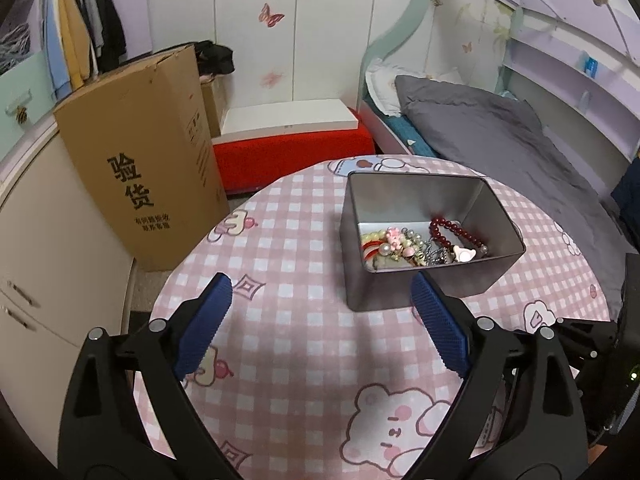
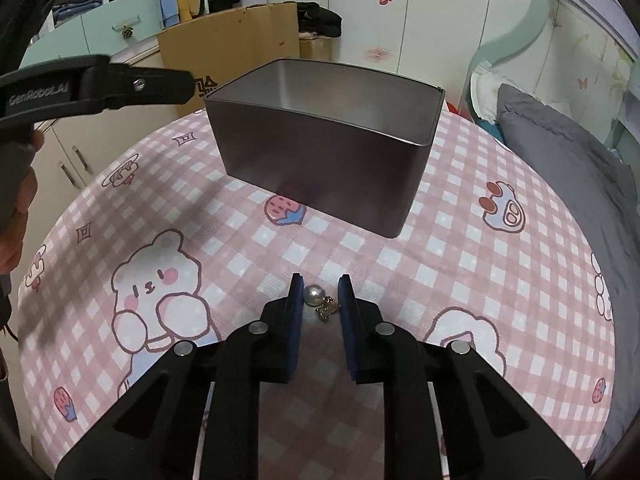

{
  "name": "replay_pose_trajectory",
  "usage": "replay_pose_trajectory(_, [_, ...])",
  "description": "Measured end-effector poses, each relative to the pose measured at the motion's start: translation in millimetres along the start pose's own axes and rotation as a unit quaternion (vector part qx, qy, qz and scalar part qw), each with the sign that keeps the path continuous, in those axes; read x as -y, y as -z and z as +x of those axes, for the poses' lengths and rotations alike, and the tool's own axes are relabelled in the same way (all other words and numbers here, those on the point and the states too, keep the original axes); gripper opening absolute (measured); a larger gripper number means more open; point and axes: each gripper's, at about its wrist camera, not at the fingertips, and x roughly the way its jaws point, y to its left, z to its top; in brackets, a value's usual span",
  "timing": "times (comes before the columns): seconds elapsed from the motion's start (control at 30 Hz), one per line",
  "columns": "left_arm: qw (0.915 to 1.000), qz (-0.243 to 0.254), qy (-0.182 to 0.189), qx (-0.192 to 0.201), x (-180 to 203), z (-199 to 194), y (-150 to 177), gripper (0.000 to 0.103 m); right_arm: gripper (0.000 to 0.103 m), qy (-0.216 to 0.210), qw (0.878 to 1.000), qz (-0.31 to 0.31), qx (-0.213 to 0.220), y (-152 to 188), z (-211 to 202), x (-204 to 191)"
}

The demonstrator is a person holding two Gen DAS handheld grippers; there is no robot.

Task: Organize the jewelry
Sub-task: 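Grasp the last pearl earring with the right tool, then drop the pearl earring into the tin with the right tool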

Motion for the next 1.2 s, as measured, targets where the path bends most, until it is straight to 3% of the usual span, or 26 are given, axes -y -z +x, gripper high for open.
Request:
replay_pose_trajectory(0.37, [0.9997, 0.008, 0.015, 0.02, 5, 12, -16, 0.089, 0.016, -0.001, 0.998, 0.037, 0.047, -7, -39, 31])
replay_pose_trajectory(0.43, [0.9996, 0.009, 0.021, 0.015, 6, 17, -18, 0.076, 0.016, 0.003, 0.997, 0.042, 0.06, -12, -48, 35])
replay_pose_trajectory(0.5, [0.9997, 0.011, 0.019, 0.004, 7, 23, -20, 0.049, 0.016, 0.008, 0.996, 0.048, 0.074, -19, -57, 42])
replay_pose_trajectory(0.57, [0.9997, 0.012, 0.02, -0.013, 6, 33, -22, 0.037, 0.016, 0.009, 0.995, 0.049, 0.083, -26, -60, 46])
replay_pose_trajectory(0.63, [0.9994, 0.017, 0.019, -0.025, 7, 41, -21, 0.034, 0.016, 0.009, 0.994, 0.049, 0.094, -34, -63, 49])
replay_pose_trajectory(0.7, [0.9991, 0.017, 0.028, -0.029, 8, 45, -21, 0.019, 0.016, 0.007, 0.993, 0.047, 0.104, -44, -64, 49])
replay_pose_trajectory(0.8, [0.9986, 0.022, 0.037, -0.031, 11, 47, -23, 0.008, 0.016, 0.002, 0.992, 0.043, 0.115, -53, -65, 45])
replay_pose_trajectory(1.2, [0.9987, 0.029, 0.027, -0.032, 13, 48, -25, 0.008, 0.016, -0.026, 0.993, 0.038, 0.111, -83, -39, 33])
